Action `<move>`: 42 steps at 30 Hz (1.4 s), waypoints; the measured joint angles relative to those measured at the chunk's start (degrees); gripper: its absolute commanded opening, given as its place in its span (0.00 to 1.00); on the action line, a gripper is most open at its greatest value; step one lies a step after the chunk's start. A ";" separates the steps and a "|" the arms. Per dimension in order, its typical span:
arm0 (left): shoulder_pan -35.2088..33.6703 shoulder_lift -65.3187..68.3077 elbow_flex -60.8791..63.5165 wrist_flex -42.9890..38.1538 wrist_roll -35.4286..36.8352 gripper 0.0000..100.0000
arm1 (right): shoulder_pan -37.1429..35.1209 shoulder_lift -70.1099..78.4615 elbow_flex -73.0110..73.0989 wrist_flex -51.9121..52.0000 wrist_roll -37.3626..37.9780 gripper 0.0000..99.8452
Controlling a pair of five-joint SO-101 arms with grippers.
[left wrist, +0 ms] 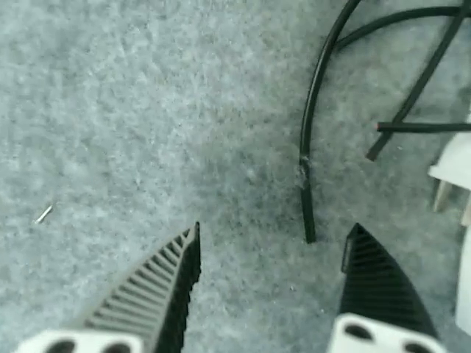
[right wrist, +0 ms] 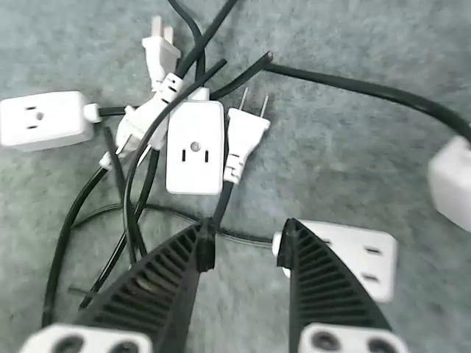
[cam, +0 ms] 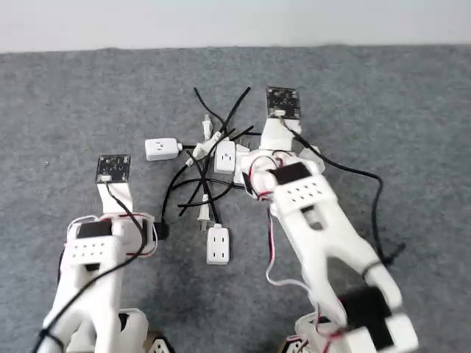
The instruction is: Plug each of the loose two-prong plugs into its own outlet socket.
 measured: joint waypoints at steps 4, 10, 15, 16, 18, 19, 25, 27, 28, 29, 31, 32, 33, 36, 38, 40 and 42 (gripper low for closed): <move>-0.35 5.27 -2.29 -0.79 0.00 0.29 | -1.41 10.55 -5.01 -0.62 -0.18 0.15; -1.85 6.07 -2.73 -0.97 0.18 0.29 | -4.57 20.04 -13.80 4.57 2.29 0.15; -2.02 6.07 -2.73 -0.97 0.00 0.29 | -6.68 22.33 -17.05 7.30 2.55 0.15; -2.02 6.07 -2.73 -0.97 0.00 0.29 | -6.59 22.33 -17.23 7.47 2.55 0.14; -2.02 6.24 -2.73 -0.97 0.00 0.29 | -6.24 22.42 -17.23 7.65 2.64 0.08; -2.02 6.24 -2.73 -0.97 0.00 0.29 | -6.15 22.42 -17.23 7.65 2.64 0.05; -2.02 6.42 -2.73 -0.97 0.00 0.29 | -6.15 22.42 -17.23 8.88 2.64 0.05; -2.02 6.42 -2.73 -0.97 0.00 0.29 | -6.51 22.42 -17.23 10.64 2.64 0.08; -2.02 6.51 -2.73 -1.14 0.00 0.29 | -6.59 22.42 -17.23 11.60 2.64 0.09; -2.02 6.51 -2.73 -1.23 0.00 0.29 | -6.68 22.42 -17.23 12.48 2.64 0.10; -2.02 6.51 -2.73 -1.23 0.00 0.29 | -6.68 22.42 -17.32 14.86 2.64 0.09; -2.02 6.51 -2.73 -1.23 0.00 0.29 | -6.95 22.42 -17.41 16.44 2.64 0.09; -2.02 6.51 -2.73 -1.23 0.00 0.29 | -7.30 22.33 -17.76 18.02 2.64 0.10; -2.02 6.51 -2.73 -1.23 0.00 0.29 | -9.41 18.46 -18.02 21.98 6.68 0.10; -2.02 6.51 -2.73 -1.23 0.00 0.29 | -11.16 14.77 -18.29 24.53 12.57 0.10; -2.02 6.51 -2.73 -1.23 0.00 0.29 | -12.40 11.69 -18.29 27.16 19.78 0.10; -2.02 6.51 -2.73 -1.23 0.00 0.29 | -12.31 10.20 -18.29 29.45 27.52 0.10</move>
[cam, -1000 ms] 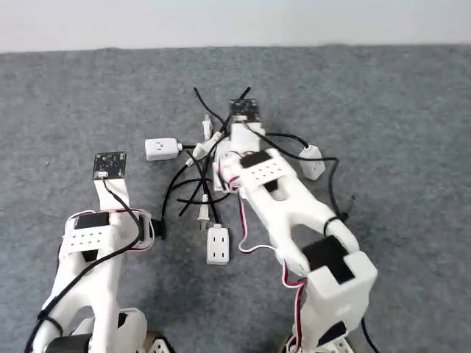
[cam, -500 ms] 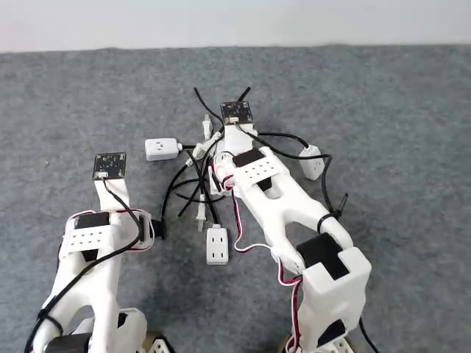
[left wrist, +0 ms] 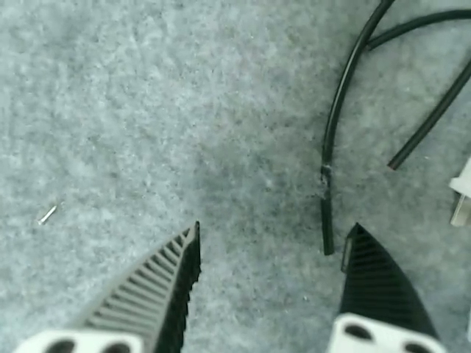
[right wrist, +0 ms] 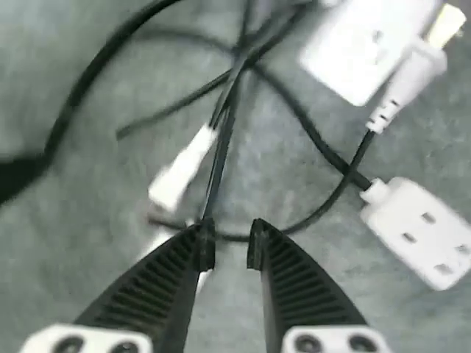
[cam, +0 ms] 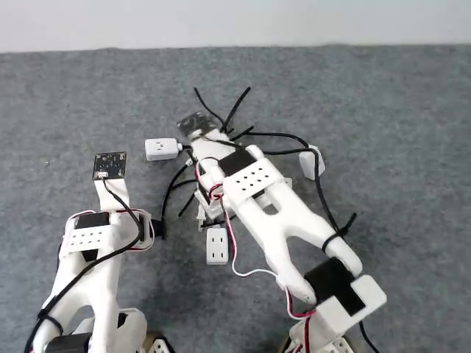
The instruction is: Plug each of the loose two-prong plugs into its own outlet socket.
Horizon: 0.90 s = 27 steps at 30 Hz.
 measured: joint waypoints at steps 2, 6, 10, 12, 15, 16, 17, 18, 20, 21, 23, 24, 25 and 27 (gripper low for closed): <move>0.00 0.00 0.00 0.00 0.00 0.29 | 0.79 -0.09 0.00 1.93 8.44 0.10; 0.00 0.00 0.00 -0.79 0.00 0.29 | 3.08 0.53 3.25 3.08 29.19 0.10; 0.00 0.00 0.00 -1.05 0.00 0.29 | 4.75 3.16 4.75 3.34 50.99 0.10; 0.00 0.00 0.00 -1.05 0.00 0.29 | 4.40 3.25 4.75 3.34 55.82 0.10; 0.00 0.00 0.00 -1.05 0.00 0.29 | 3.96 3.60 4.66 3.34 58.73 0.17; 0.00 0.00 0.00 -1.05 0.00 0.29 | 3.87 3.78 4.66 3.34 59.16 0.20; 0.00 0.00 0.00 -1.05 0.00 0.29 | 3.96 3.78 4.66 3.34 59.52 0.22; 0.00 0.00 0.00 -1.05 0.00 0.29 | 3.96 3.78 4.66 3.34 59.60 0.23; 0.00 0.00 0.00 -1.05 0.00 0.29 | 3.87 3.78 4.66 3.34 59.69 0.23; 0.00 0.00 0.00 -1.05 0.00 0.29 | 3.78 3.78 4.66 3.16 59.78 0.23; 0.00 0.00 0.00 -1.05 0.00 0.29 | 3.78 3.78 4.66 2.46 59.87 0.23; 0.00 0.00 0.00 -1.05 0.00 0.29 | 3.78 3.78 4.66 2.20 59.87 0.23; 0.00 0.00 0.00 -1.05 0.00 0.29 | 3.87 3.78 4.66 2.11 59.87 0.23; 0.00 0.00 0.00 -1.05 0.00 0.29 | 3.87 3.87 4.57 2.11 59.87 0.23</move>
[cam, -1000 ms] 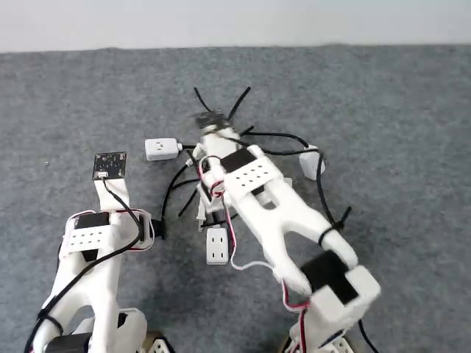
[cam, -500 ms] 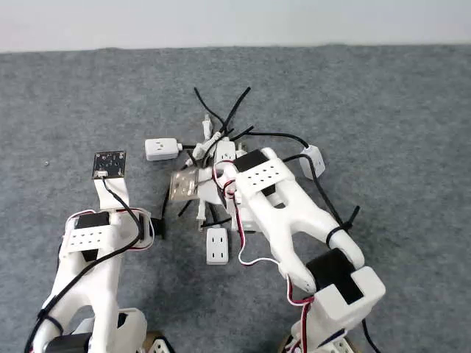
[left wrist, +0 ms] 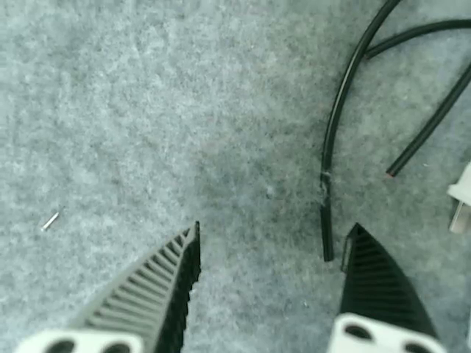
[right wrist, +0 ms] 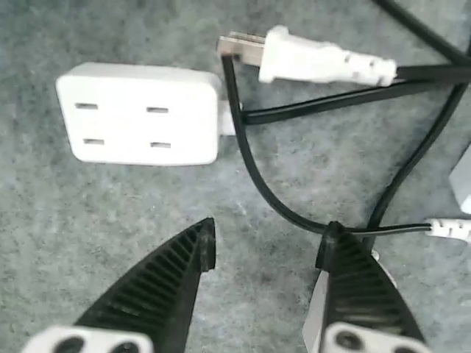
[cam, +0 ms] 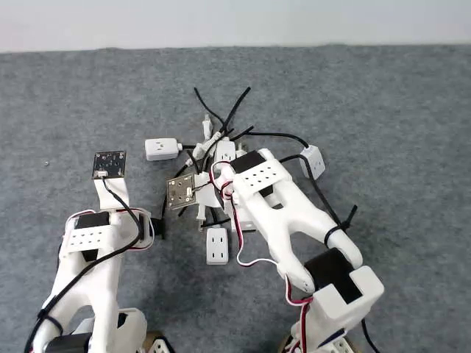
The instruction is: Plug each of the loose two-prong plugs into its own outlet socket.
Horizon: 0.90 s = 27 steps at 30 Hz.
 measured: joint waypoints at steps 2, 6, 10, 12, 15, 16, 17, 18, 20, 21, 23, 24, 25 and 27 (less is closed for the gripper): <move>0.00 0.00 0.00 0.00 0.00 0.29 | 0.00 1.05 0.00 -0.62 0.00 0.23; 0.00 0.00 0.00 0.00 -0.09 0.29 | 0.00 4.48 0.00 -4.04 0.00 0.17; 0.00 0.00 0.00 0.00 -0.09 0.29 | 0.09 8.00 -1.67 -6.77 0.00 0.04; 0.00 0.00 0.00 0.00 -0.09 0.29 | 0.88 8.35 -3.08 -7.12 0.00 0.00; 0.00 0.00 0.00 0.00 -0.09 0.29 | 1.67 8.35 -5.10 -7.38 -3.43 0.01; 0.00 0.00 0.00 0.00 -0.09 0.29 | 2.02 8.35 -5.80 -7.38 -4.57 0.01; 0.00 0.00 0.00 0.00 -0.09 0.29 | 2.29 8.35 -6.33 -7.38 -5.19 0.01; 0.00 0.00 0.00 0.00 -0.09 0.29 | 2.46 8.35 -6.86 -7.38 -5.54 0.01; 0.00 0.00 0.00 0.00 -0.09 0.29 | 2.55 8.35 -7.65 -7.30 -6.15 0.01; 0.00 0.00 0.00 0.00 -0.09 0.29 | 2.55 8.35 -8.26 -6.86 -6.68 0.01; 0.00 0.00 0.00 0.00 -0.09 0.29 | 2.55 8.35 -10.55 -5.01 -9.49 0.01; 0.00 0.00 0.00 0.00 -0.09 0.29 | 2.64 8.35 -12.13 -3.69 -11.43 0.01; 0.00 0.00 0.00 0.00 -0.09 0.29 | 2.64 8.35 -14.24 -2.20 -13.63 0.01; 0.00 0.00 0.00 0.00 -0.09 0.29 | 2.64 8.35 -19.43 1.85 -18.73 0.01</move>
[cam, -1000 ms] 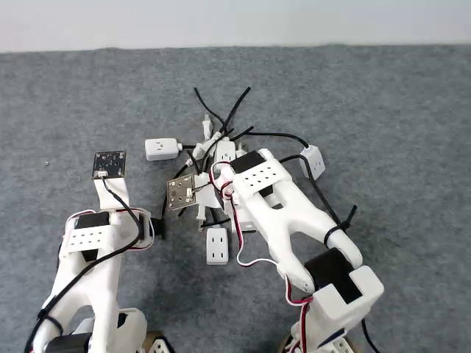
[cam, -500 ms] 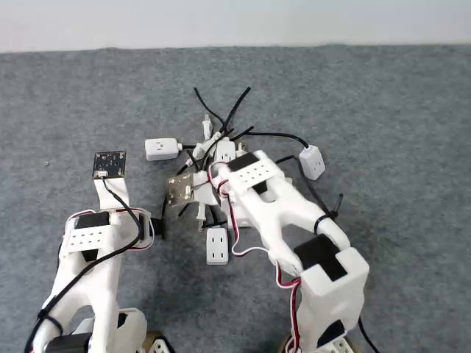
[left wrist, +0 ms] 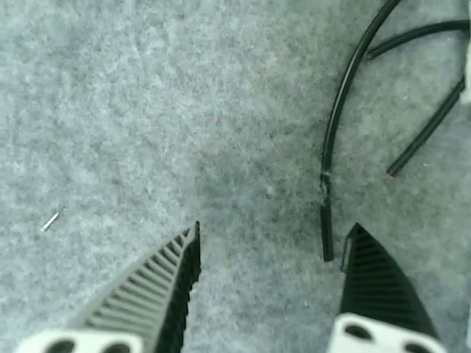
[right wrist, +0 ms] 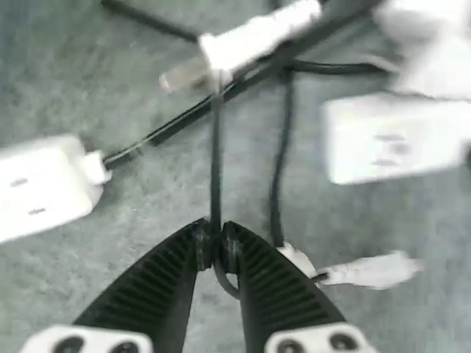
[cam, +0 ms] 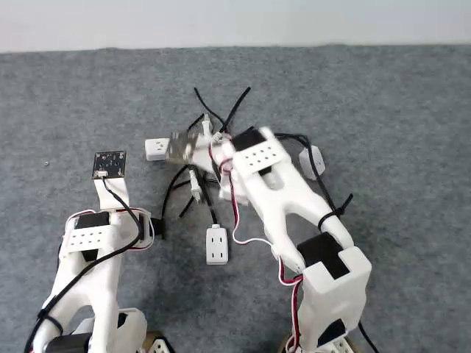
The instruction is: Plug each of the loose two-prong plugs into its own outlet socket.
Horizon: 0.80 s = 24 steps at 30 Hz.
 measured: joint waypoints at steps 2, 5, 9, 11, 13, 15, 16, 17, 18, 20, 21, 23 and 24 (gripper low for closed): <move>0.00 0.00 0.00 0.00 0.00 0.29 | 0.26 0.00 -5.63 4.48 -5.27 0.01; 0.00 0.00 0.00 0.00 -0.09 0.29 | 1.41 0.00 -14.68 11.43 -13.71 0.01; 0.00 0.00 0.00 0.00 -0.26 0.29 | 3.52 0.00 -27.34 21.45 -24.70 0.01; 0.00 0.00 0.00 0.00 -0.26 0.29 | 4.40 0.00 -33.23 26.55 -29.89 0.01; 0.00 0.00 0.00 0.00 -0.26 0.29 | 5.80 -0.26 -35.25 27.78 -34.20 0.01; 0.00 0.00 0.00 0.00 -0.26 0.29 | 7.74 -1.76 -34.81 27.87 -37.27 0.01; 0.00 0.00 0.00 0.00 -0.26 0.29 | 8.62 -2.99 -33.85 27.87 -37.98 0.01; 0.00 0.00 0.00 0.00 -0.26 0.29 | 9.23 -5.10 -32.18 27.87 -38.15 0.01; 0.00 0.00 0.00 0.00 -0.26 0.29 | 9.49 -7.47 -30.15 27.87 -38.15 0.01; 0.00 0.00 0.00 0.00 -0.26 0.29 | 9.49 -13.10 -24.53 27.87 -38.07 0.01; 0.00 0.00 0.00 0.00 -0.26 0.29 | 9.49 -16.44 -21.10 27.87 -37.63 0.01; 0.00 0.00 0.00 0.00 -0.26 0.29 | 9.49 -23.38 -14.33 27.87 -37.19 0.01; 0.00 0.00 0.00 0.00 -0.26 0.29 | 9.58 -26.90 -10.90 27.87 -37.19 0.01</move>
